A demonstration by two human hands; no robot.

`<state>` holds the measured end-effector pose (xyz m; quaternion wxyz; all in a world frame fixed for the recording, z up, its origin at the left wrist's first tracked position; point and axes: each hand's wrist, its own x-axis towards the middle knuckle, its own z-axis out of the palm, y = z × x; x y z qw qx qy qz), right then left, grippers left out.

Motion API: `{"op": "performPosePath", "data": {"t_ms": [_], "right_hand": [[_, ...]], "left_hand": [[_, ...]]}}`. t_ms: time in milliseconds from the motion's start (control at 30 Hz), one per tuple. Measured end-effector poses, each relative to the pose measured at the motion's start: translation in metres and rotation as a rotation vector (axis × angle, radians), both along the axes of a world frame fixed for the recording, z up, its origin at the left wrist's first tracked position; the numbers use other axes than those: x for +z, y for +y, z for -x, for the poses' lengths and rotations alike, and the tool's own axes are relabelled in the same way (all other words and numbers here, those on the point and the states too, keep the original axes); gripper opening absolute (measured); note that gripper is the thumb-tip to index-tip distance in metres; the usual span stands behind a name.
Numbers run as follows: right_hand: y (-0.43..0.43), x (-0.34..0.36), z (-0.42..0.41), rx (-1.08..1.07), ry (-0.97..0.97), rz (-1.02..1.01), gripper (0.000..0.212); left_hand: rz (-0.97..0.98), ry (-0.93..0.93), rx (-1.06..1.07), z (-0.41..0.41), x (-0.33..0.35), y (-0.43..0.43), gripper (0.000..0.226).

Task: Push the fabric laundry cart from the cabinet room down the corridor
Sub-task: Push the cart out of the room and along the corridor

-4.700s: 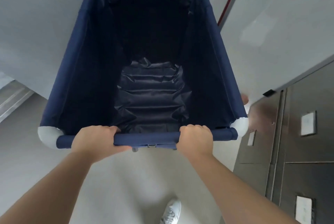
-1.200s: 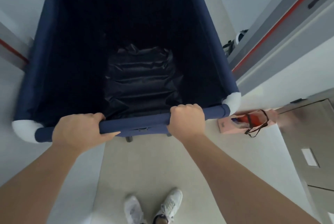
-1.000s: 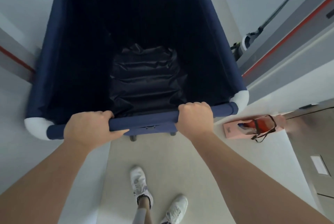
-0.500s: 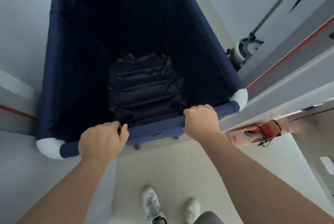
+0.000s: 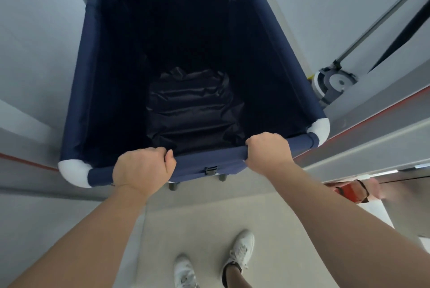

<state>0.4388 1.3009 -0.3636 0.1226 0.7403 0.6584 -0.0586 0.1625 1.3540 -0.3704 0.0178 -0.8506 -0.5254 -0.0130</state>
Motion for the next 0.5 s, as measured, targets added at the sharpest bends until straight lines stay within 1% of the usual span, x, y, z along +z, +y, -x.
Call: {"op": "performPosePath", "data": {"t_ms": [133,300,500], "right_hand": [[-0.002,-0.002,0.015,-0.023,0.008,0.004,0.010],[-0.009,-0.008,0.030,-0.107,0.003,-0.009,0.011],[-0.012,-0.010,0.037,-0.188,-0.007,-0.022,0.026]], "left_hand": [[-0.045,-0.007,-0.050,0.014,-0.002,0.018,0.051],[-0.073,-0.002,-0.104,0.023,-0.006,0.034,0.049],[-0.082,-0.014,-0.148,0.021,-0.003,0.050,0.050]]}}
